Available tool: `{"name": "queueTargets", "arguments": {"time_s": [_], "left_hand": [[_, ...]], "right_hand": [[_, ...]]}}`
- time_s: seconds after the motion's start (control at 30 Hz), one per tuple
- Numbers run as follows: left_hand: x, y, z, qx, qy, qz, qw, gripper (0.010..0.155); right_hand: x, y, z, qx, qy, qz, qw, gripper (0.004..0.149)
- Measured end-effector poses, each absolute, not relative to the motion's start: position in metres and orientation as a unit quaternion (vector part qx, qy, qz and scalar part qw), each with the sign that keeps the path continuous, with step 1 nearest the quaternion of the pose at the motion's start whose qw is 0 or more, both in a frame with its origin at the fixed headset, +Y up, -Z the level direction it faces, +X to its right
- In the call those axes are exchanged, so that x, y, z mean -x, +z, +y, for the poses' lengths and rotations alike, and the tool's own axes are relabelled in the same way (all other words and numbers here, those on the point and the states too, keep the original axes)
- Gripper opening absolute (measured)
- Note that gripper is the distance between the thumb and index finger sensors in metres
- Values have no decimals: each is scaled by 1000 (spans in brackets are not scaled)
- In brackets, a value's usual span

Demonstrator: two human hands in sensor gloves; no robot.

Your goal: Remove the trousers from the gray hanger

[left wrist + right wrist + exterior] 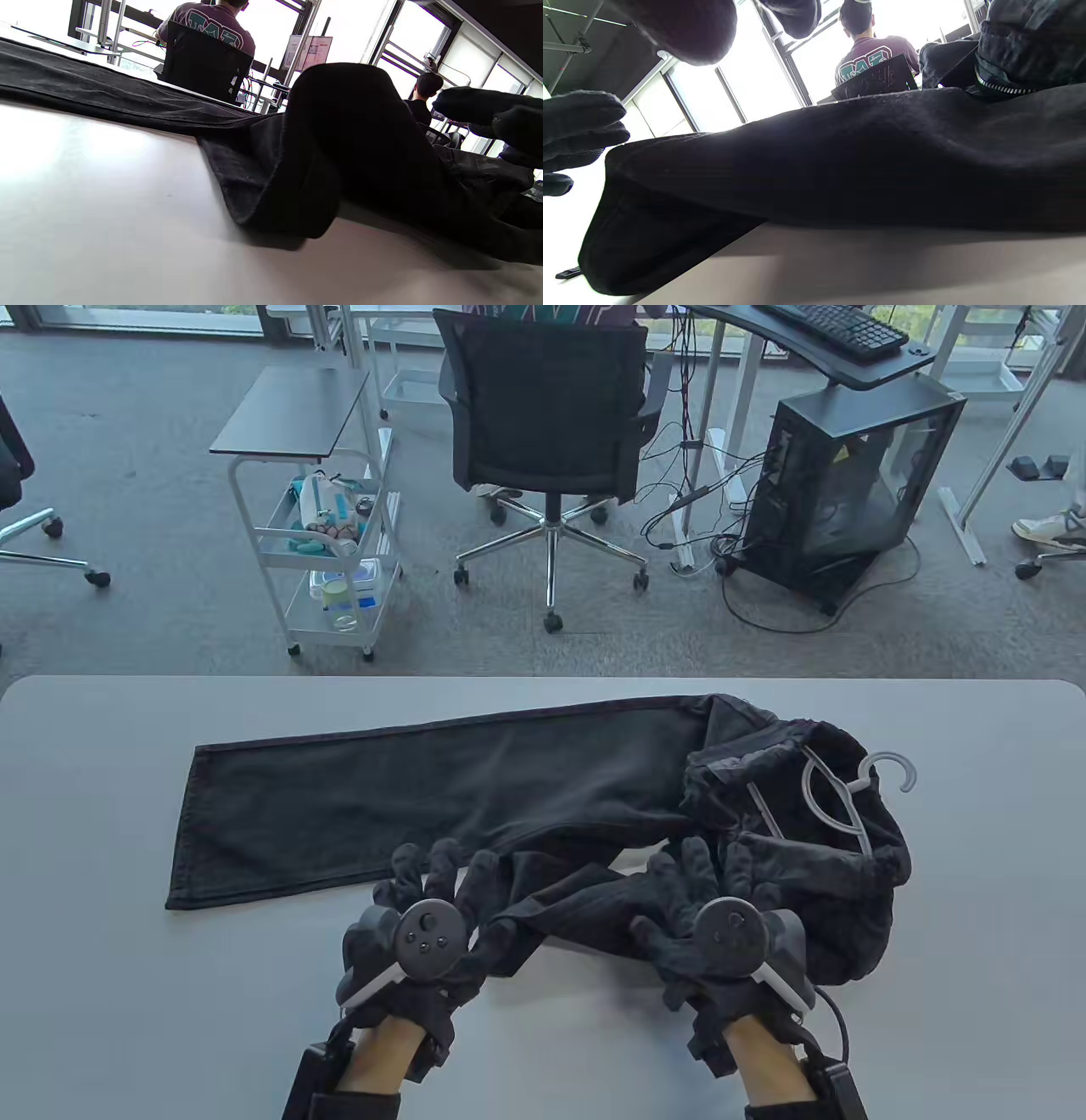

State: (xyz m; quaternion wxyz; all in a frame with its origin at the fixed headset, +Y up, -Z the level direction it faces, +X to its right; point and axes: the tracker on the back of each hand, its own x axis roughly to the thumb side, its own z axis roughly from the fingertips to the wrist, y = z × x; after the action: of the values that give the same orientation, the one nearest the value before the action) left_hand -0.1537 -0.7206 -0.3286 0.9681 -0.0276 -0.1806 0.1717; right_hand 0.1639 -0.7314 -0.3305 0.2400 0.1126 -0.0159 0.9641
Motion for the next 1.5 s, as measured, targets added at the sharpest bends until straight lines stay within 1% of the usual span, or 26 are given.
{"name": "queueTargets", "arguments": {"time_s": [0.13, 0.47, 0.6, 0.7, 0.8, 0.9, 1.1, 1.13, 1.17, 1.27, 1.37, 1.5], "left_hand": [[155, -330, -720, 31, 179, -178, 967, 78], [156, -325, -716, 17, 188, -182, 965, 78], [155, -318, -715, 17, 184, -188, 965, 78], [154, -314, -713, 13, 185, -194, 963, 78], [153, -312, -712, 11, 186, -198, 962, 78], [153, -312, -712, 9, 183, -193, 964, 78], [155, -315, -714, 18, 184, -190, 964, 78], [156, -315, -714, 18, 185, -188, 964, 78], [156, -315, -714, 17, 187, -186, 964, 78], [157, -316, -713, 18, 189, -183, 965, 77], [158, -317, -713, 2, 194, -180, 964, 77], [159, -320, -716, 11, 188, -175, 966, 77]], "right_hand": [[-165, -333, -733, -105, 963, -4, 250, 77], [-169, -325, -721, -100, 960, -36, 260, 76], [-175, -320, -708, -91, 952, -52, 288, 75], [-186, -322, -694, -66, 945, -64, 315, 74], [-205, -334, -684, -29, 942, -78, 325, 74], [-227, -349, -680, 13, 943, -76, 324, 75], [-279, -381, -681, 110, 950, -73, 283, 75], [-290, -387, -683, 137, 950, -66, 275, 75], [-294, -389, -684, 145, 949, -64, 273, 76], [-317, -399, -693, 193, 941, -54, 271, 79], [-334, -405, -708, 239, 935, -26, 260, 83], [-352, -411, -732, 305, 919, 36, 249, 91]]}}
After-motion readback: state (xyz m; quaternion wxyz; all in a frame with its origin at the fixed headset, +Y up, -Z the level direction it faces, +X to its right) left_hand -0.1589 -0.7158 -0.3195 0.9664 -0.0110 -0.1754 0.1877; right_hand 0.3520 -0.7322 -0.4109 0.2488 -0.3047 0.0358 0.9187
